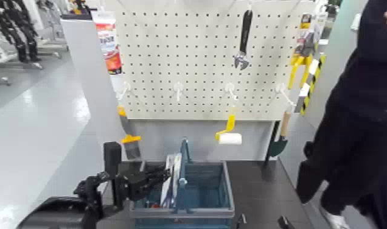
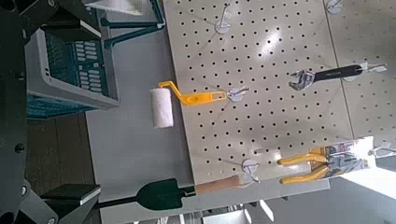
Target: Put the blue scissors into the crate.
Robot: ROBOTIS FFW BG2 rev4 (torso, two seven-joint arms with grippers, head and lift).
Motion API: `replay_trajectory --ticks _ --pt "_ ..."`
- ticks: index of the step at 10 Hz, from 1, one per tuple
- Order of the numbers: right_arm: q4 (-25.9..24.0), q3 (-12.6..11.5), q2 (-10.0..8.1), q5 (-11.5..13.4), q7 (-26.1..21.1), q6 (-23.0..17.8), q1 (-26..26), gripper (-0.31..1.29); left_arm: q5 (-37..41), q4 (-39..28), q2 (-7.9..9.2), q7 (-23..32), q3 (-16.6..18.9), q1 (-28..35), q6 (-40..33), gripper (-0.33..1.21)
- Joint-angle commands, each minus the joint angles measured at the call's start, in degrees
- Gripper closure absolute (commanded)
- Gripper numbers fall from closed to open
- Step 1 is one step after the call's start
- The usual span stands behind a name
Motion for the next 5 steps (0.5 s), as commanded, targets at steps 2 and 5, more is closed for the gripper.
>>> replay_trajectory --ticks 2,5 --pt "0.00 0.00 -0.01 0.00 0.00 0.00 0.07 0.15 -0.04 -0.47 0.05 -0.40 0.23 -0.02 -0.16 -0.02" --pt "0.00 0.00 -0.01 0.00 0.00 0.00 0.07 0.15 -0.13 -1.53 0.05 -0.31 0.41 0.15 -0.42 -0.02"
